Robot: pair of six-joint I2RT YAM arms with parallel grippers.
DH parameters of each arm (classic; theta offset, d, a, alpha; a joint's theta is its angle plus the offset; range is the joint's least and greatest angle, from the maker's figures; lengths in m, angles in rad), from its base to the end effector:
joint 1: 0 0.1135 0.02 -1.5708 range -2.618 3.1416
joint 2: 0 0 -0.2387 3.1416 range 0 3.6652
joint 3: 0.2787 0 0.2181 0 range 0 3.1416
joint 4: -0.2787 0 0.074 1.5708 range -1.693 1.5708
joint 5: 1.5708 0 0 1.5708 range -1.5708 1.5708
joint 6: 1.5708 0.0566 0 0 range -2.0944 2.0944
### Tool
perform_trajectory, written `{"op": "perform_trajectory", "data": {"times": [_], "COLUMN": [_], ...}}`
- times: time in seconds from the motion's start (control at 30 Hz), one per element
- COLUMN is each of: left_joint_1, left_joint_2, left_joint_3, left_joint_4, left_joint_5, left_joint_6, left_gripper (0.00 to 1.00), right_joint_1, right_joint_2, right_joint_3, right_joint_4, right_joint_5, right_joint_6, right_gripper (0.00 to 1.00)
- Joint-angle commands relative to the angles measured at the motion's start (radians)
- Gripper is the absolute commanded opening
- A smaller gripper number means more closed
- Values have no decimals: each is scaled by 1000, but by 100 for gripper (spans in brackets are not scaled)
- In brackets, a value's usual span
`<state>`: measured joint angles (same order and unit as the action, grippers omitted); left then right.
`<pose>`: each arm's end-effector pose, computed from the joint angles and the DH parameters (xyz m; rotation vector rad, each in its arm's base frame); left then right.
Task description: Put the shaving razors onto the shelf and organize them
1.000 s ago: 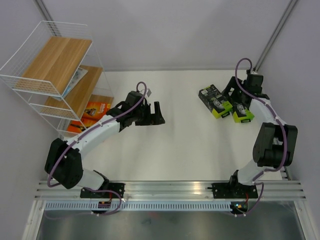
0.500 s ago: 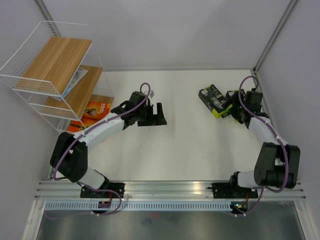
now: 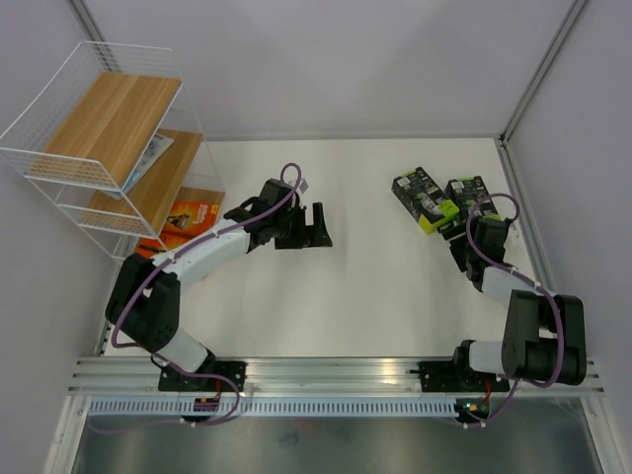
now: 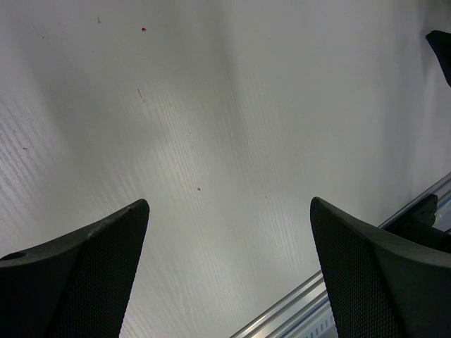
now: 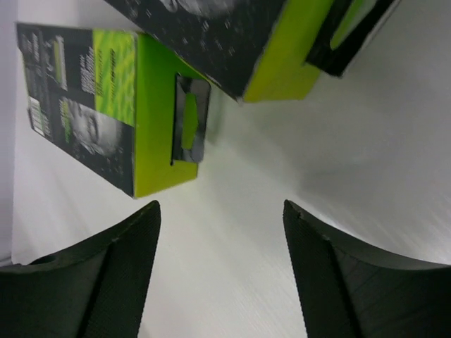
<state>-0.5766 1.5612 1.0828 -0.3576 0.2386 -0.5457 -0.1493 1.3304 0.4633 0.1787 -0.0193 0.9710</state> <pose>0.2593 -0.1846 0.2132 0.1560 2.5302 -0.7757 0.2429 -0.0354 0.1413 1.2133 1.9543 0.4542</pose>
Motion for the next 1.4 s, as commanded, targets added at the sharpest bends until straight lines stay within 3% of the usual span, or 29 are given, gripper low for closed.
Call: {"op": "perform_trajectory", "data": {"times": [0.0,0.27,0.67,1.03,1.27,1.37], "left_joint_1": [-3,-3,-2,0,0,-2], "left_joint_2": [8,26,51,74,83,77], "left_joint_3": [42,48,60,75,89,85], "left_joint_4": [22,14,-20,-30,-32,-34], "left_joint_5": [7,-8,-36,-44,-24,-24], "left_joint_6": [-11,1,38,50,61,69], "left_gripper": [100,100,100,100,100,100], "right_joint_1": [1,1,-1,2,2,2], "right_joint_2": [-2,98,253,317,420,438], "right_joint_3": [9,-38,-14,-15,-37,-35], "right_joint_4": [159,277,419,465,698,709], "right_joint_5": [82,165,101,99,44,51], "right_joint_6": [34,130,141,179,230,230], "right_gripper": [74,58,58,49,45,45]}}
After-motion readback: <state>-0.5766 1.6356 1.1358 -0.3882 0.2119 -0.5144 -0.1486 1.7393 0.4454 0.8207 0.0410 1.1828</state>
